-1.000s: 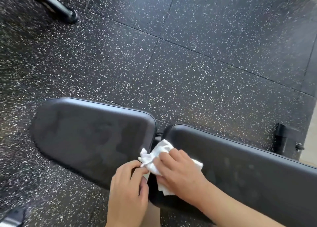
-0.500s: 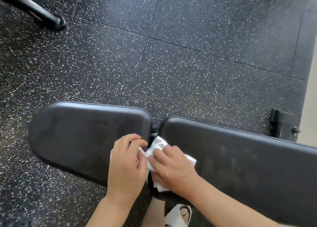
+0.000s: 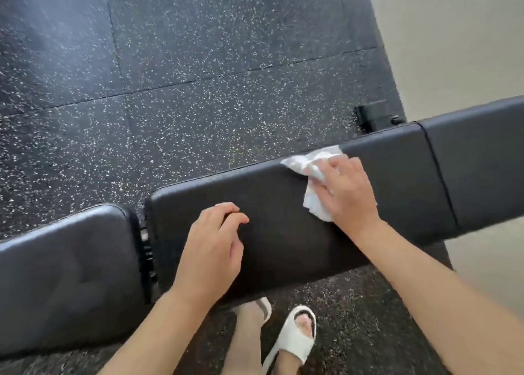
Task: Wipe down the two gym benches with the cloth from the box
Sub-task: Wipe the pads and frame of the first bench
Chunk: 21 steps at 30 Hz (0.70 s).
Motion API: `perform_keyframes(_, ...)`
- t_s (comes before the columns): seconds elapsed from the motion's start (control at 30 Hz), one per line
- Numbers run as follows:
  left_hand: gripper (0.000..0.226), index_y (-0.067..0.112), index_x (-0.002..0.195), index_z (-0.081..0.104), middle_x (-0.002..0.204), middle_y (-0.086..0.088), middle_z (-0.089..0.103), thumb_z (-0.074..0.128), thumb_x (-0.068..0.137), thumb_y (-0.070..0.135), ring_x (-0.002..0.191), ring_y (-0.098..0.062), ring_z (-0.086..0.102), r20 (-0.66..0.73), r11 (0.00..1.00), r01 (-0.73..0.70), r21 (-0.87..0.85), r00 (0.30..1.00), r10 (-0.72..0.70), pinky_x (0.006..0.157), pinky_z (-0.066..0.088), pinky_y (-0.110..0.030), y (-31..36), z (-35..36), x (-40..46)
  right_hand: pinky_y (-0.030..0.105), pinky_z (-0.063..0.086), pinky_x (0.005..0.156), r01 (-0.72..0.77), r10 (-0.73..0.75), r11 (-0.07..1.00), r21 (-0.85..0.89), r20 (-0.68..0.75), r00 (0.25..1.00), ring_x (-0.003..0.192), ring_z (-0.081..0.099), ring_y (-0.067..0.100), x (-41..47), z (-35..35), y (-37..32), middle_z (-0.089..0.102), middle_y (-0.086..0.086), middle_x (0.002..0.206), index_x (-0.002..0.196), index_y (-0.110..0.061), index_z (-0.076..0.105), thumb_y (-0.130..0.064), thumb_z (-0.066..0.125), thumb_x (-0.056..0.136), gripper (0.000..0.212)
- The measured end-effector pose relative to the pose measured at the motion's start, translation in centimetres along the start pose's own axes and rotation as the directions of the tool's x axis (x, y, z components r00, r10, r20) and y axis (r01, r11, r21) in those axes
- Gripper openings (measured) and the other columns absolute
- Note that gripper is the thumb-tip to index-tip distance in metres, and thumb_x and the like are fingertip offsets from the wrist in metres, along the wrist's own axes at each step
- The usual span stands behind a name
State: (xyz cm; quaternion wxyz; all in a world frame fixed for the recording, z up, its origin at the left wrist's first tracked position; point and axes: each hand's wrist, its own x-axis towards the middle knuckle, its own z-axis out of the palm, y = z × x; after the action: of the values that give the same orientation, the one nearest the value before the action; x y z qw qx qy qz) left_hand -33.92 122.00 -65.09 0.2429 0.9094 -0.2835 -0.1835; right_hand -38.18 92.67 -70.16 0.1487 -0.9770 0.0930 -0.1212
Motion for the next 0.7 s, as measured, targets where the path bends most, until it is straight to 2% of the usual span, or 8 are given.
perform_keyframes(0.07, 0.035, 0.014, 0.117, 0.072, 0.128, -0.001, 0.062, 0.07, 0.087, -0.004, 0.121, -0.024, 0.057, 0.024, 0.999, -0.028, 0.025, 0.999, 0.028, 0.106, 0.049, -0.04, 1.9, 1.0, 0.8, 0.041, 0.042, 0.088, -0.136, 0.141, 0.979, -0.153, 0.028, 0.99, 0.092, 0.05, 0.031, -0.8, -0.4, 2.2, 0.06, 0.009, 0.12, 0.132, -0.016, 0.064, -0.023, 0.036, 0.111, 0.036)
perform_keyframes(0.13, 0.033, 0.015, 0.116, 0.072, 0.127, 0.001, 0.062, 0.069, 0.088, -0.003, 0.12, -0.022, 0.056, 0.038, 0.998, -0.047, 0.045, 0.998, 0.046, 0.105, 0.049, -0.039, 3.3, 1.7, 1.2, 0.032, 0.027, 0.092, -0.22, 0.241, 0.959, -0.18, 0.106, 0.965, 0.106, 0.045, 0.026, -3.1, 0.1, 1.2, 0.051, -0.002, 0.136, 0.147, -0.027, 0.047, -0.031, -0.004, 0.107, 0.065)
perform_keyframes(0.2, 0.033, 0.014, 0.116, 0.071, 0.126, 0.001, 0.062, 0.069, 0.089, -0.004, 0.118, -0.022, 0.056, 0.049, 0.996, -0.056, 0.063, 0.997, 0.053, 0.103, 0.05, -0.04, 4.3, 2.1, 1.4, 0.038, 0.038, 0.086, -0.288, 0.29, 0.957, -0.035, 0.08, 0.954, 0.096, 0.05, 0.03, -5.7, -0.1, -1.6, 0.057, 0.004, 0.12, 0.137, -0.02, 0.058, -0.029, 0.021, 0.107, 0.049)
perform_keyframes(0.27, 0.033, 0.013, 0.116, 0.071, 0.126, 0.001, 0.061, 0.068, 0.088, -0.005, 0.117, -0.022, 0.056, 0.056, 0.995, -0.06, 0.074, 0.997, 0.056, 0.101, 0.051, -0.042, 5.2, 2.5, 1.5, 0.046, 0.046, 0.073, -0.238, 0.232, 0.966, 0.099, 0.068, 0.97, 0.085, 0.05, 0.031, -8.9, -0.5, -4.9, 0.061, 0.009, 0.106, 0.123, -0.014, 0.068, -0.027, 0.049, 0.1, 0.033)
perform_keyframes(0.37, 0.03, 0.012, 0.109, 0.071, 0.124, 0.0, 0.061, 0.068, 0.086, -0.008, 0.111, -0.025, 0.056, 0.085, 0.985, -0.13, 0.109, 0.989, 0.121, 0.094, 0.053, -0.047, 6.2, 2.9, 1.8, 0.043, 0.047, 0.061, -0.031, 0.023, 0.994, 0.105, 0.076, 0.997, 0.078, 0.054, 0.03, -11.6, -1.5, -5.2, 0.066, 0.007, 0.101, 0.116, -0.012, 0.074, -0.023, 0.064, 0.093, 0.028)
perform_keyframes(0.43, 0.03, 0.012, 0.109, 0.07, 0.124, 0.0, 0.06, 0.068, 0.086, -0.008, 0.11, -0.027, 0.056, 0.125, 0.97, -0.198, 0.138, 0.975, 0.181, 0.092, 0.052, -0.048, 6.9, 3.2, 2.6, 0.043, 0.046, 0.058, 0.009, -0.013, 0.997, 0.082, 0.05, 0.999, 0.074, 0.056, 0.03, -11.7, -2.2, -2.6, 0.068, 0.007, 0.098, 0.113, -0.012, 0.076, -0.02, 0.068, 0.09, 0.025)
perform_keyframes(0.57, 0.031, 0.012, 0.116, 0.069, 0.128, -0.001, 0.06, 0.066, 0.089, -0.004, 0.114, -0.029, 0.055, 0.186, 0.925, -0.344, 0.159, 0.931, 0.314, 0.098, 0.05, -0.047, 8.6, 4.6, 5.9, 0.048, 0.05, 0.065, -0.238, 0.237, 0.971, -0.014, -0.068, 0.969, 0.076, 0.055, 0.035, -11.2, -4.3, 4.5, 0.067, 0.013, 0.098, 0.112, -0.011, 0.075, -0.016, 0.061, 0.091, 0.026)
perform_keyframes(0.7, 0.039, 0.01, 0.127, 0.068, 0.136, -0.006, 0.06, 0.068, 0.089, 0.0, 0.123, -0.034, 0.055, 0.23, 0.83, -0.534, 0.16, 0.838, 0.495, 0.109, 0.044, -0.046, 11.8, 7.2, 10.6, 0.048, 0.048, 0.07, -0.492, 0.468, 0.87, -0.031, -0.258, 0.845, 0.083, 0.047, 0.033, -11.1, -5.8, 9.1, 0.059, 0.011, 0.107, 0.109, -0.003, 0.073, -0.006, 0.065, 0.086, 0.025)
